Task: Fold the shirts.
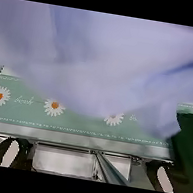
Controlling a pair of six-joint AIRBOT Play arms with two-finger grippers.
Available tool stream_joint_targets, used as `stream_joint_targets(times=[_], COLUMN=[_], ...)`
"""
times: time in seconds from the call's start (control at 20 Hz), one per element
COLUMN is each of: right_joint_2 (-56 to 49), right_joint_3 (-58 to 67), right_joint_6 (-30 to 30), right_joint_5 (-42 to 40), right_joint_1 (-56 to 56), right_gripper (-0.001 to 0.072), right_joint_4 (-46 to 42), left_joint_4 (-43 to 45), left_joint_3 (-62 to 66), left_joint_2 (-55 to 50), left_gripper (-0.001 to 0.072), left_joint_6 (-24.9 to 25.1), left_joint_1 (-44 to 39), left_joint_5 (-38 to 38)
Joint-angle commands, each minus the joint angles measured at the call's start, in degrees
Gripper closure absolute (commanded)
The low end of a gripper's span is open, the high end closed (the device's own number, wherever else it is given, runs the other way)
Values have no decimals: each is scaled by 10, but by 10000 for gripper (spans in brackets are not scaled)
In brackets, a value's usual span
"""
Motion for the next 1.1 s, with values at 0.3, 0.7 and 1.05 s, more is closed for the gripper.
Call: stream_joint_targets(times=[0.3, 0.7, 1.05], right_joint_2=[94, -252, -535], right_joint_3=[-529, -547, -228], right_joint_6=[10, -38, -40], right_joint_5=[-42, -373, -304], right_joint_1=[26, 131, 123], right_gripper=[695, 694, 297], right_joint_4=[108, 113, 110], left_joint_4=[15, -2, -30], left_joint_3=[-340, -329, -235], left_joint_2=[-35, -367, -536], left_gripper=[691, 692, 198], left_joint_6=[-59, -31, -44], left_joint_1=[-8, -197, -226], left_joint_5=[-44, 203, 98])
